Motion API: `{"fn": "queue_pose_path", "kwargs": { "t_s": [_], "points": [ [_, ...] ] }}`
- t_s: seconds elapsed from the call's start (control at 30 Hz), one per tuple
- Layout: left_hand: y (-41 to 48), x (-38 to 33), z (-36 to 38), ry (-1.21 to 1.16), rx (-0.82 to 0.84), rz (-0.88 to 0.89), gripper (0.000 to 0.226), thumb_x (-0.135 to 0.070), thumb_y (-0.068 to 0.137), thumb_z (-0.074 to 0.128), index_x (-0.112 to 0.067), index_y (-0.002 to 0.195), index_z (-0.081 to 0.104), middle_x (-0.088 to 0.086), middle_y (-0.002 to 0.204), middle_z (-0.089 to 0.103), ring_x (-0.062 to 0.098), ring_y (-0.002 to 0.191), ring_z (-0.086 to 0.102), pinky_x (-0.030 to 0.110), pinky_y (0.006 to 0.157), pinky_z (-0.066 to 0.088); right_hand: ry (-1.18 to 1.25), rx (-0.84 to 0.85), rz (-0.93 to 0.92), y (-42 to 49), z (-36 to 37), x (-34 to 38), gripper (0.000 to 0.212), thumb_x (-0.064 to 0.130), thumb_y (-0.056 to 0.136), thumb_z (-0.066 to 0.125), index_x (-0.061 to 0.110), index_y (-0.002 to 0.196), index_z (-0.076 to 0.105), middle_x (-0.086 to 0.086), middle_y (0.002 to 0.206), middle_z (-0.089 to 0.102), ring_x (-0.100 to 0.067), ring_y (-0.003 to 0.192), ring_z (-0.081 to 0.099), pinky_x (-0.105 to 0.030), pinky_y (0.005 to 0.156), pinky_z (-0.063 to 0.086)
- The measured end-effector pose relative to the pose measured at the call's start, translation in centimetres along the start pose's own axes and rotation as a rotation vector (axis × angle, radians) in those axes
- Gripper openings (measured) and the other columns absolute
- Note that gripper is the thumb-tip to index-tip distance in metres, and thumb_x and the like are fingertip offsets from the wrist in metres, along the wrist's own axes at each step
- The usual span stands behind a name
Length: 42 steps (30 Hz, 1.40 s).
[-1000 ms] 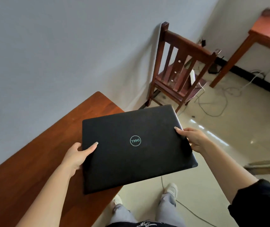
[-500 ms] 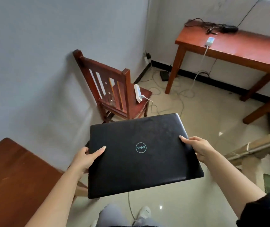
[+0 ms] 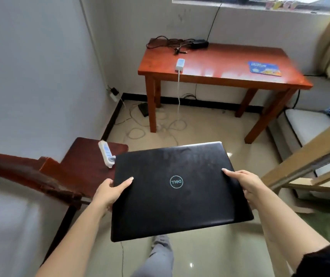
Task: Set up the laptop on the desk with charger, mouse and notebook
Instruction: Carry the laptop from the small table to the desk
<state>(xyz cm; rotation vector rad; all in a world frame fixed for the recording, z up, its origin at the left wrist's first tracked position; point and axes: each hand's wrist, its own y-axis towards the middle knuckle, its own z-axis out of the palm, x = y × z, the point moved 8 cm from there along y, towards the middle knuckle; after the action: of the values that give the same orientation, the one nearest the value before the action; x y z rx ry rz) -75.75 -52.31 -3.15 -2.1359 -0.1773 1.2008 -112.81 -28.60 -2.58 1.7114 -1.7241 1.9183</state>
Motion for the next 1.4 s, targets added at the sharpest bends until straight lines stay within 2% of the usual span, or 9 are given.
{"fn": "queue_pose_path", "kwargs": {
  "t_s": [0.1, 0.27, 0.47, 0.63, 0.77, 0.93, 1.03, 1.23, 1.4],
  "points": [
    [5.7, -5.4, 3.0, 0.026, 0.034, 0.017, 0.060, -0.059, 0.064, 0.078, -0.014, 0.098, 0.058, -0.002, 0.099, 0.064, 0.017, 0.086, 0.064, 0.034, 0.073, 0.056, 0.025, -0.054, 0.033, 5.0, -1.1, 3.6, 0.059, 0.049, 0.043, 0.091, 0.012, 0.083, 0.067, -0.012, 0.104, 0.070, -0.033, 0.095, 0.064, -0.044, 0.085, 0.052],
    [13.9, -16.0, 7.7, 0.108, 0.083, 0.063, 0.053, -0.062, 0.070, 0.072, -0.016, 0.087, 0.051, 0.000, 0.088, 0.058, 0.014, 0.066, 0.053, 0.025, 0.043, 0.036, 0.097, -0.127, 0.034, 13.2, -3.1, 10.7, 0.058, 0.046, 0.042, 0.091, 0.011, 0.081, 0.066, -0.017, 0.106, 0.070, -0.030, 0.083, 0.061, -0.037, 0.075, 0.049],
    [21.7, -25.9, 12.4, 0.101, 0.123, 0.089, 0.066, -0.067, 0.058, 0.076, -0.014, 0.092, 0.055, 0.000, 0.087, 0.063, 0.018, 0.074, 0.061, 0.030, 0.056, 0.048, 0.172, -0.146, 0.019, 21.1, -5.2, 18.1, 0.045, 0.034, 0.057, 0.091, 0.011, 0.084, 0.063, -0.016, 0.107, 0.071, -0.031, 0.088, 0.066, -0.043, 0.086, 0.053],
    [28.3, -35.5, 19.5, 0.104, 0.146, 0.126, 0.056, -0.053, 0.072, 0.075, -0.008, 0.095, 0.053, 0.000, 0.073, 0.050, 0.013, 0.051, 0.042, 0.019, 0.032, 0.027, 0.173, -0.146, 0.053, 31.4, -9.1, 24.3, 0.087, 0.050, 0.030, 0.093, 0.005, 0.100, 0.069, -0.008, 0.106, 0.072, -0.032, 0.102, 0.067, -0.046, 0.095, 0.051],
    [32.8, -41.3, 24.8, 0.112, 0.147, 0.107, 0.059, -0.057, 0.070, 0.075, -0.011, 0.099, 0.053, 0.002, 0.085, 0.055, 0.015, 0.059, 0.048, 0.020, 0.036, 0.032, 0.217, -0.150, 0.085, 39.8, -12.7, 27.8, 0.097, 0.055, 0.016, 0.094, 0.010, 0.099, 0.072, -0.003, 0.110, 0.071, -0.030, 0.105, 0.064, -0.048, 0.101, 0.047],
    [37.9, -49.0, 31.0, 0.101, 0.151, 0.092, 0.058, -0.056, 0.068, 0.077, -0.010, 0.091, 0.051, 0.000, 0.070, 0.046, 0.014, 0.051, 0.041, 0.018, 0.033, 0.026, 0.207, -0.199, 0.047, 45.6, -16.2, 36.1, 0.073, 0.045, 0.036, 0.093, 0.006, 0.094, 0.070, -0.006, 0.110, 0.069, -0.029, 0.103, 0.062, -0.043, 0.098, 0.048],
    [40.5, -53.0, 33.8, 0.120, 0.160, 0.086, 0.063, -0.058, 0.066, 0.077, -0.008, 0.094, 0.053, -0.001, 0.074, 0.049, 0.013, 0.053, 0.043, 0.017, 0.034, 0.028, 0.208, -0.218, 0.050, 49.3, -17.9, 39.7, 0.077, 0.047, 0.030, 0.092, 0.006, 0.091, 0.070, -0.008, 0.106, 0.070, -0.032, 0.099, 0.065, -0.048, 0.095, 0.051],
    [48.3, -61.6, 38.4, 0.196, 0.144, 0.104, 0.068, -0.072, 0.056, 0.073, -0.016, 0.090, 0.054, -0.001, 0.084, 0.055, 0.020, 0.072, 0.053, 0.031, 0.063, 0.045, 0.229, -0.235, 0.051, 57.8, -20.1, 46.7, 0.084, 0.049, 0.032, 0.093, 0.010, 0.102, 0.068, -0.006, 0.109, 0.069, -0.032, 0.104, 0.061, -0.048, 0.098, 0.048],
    [55.8, -67.6, 42.4, 0.213, 0.164, 0.104, 0.060, -0.065, 0.068, 0.071, -0.015, 0.094, 0.051, 0.000, 0.087, 0.049, 0.017, 0.077, 0.050, 0.028, 0.058, 0.043, 0.266, -0.236, 0.082, 66.8, -20.5, 50.8, 0.087, 0.053, 0.027, 0.093, 0.012, 0.101, 0.072, -0.004, 0.107, 0.072, -0.031, 0.103, 0.064, -0.048, 0.097, 0.050]
  ]
}}
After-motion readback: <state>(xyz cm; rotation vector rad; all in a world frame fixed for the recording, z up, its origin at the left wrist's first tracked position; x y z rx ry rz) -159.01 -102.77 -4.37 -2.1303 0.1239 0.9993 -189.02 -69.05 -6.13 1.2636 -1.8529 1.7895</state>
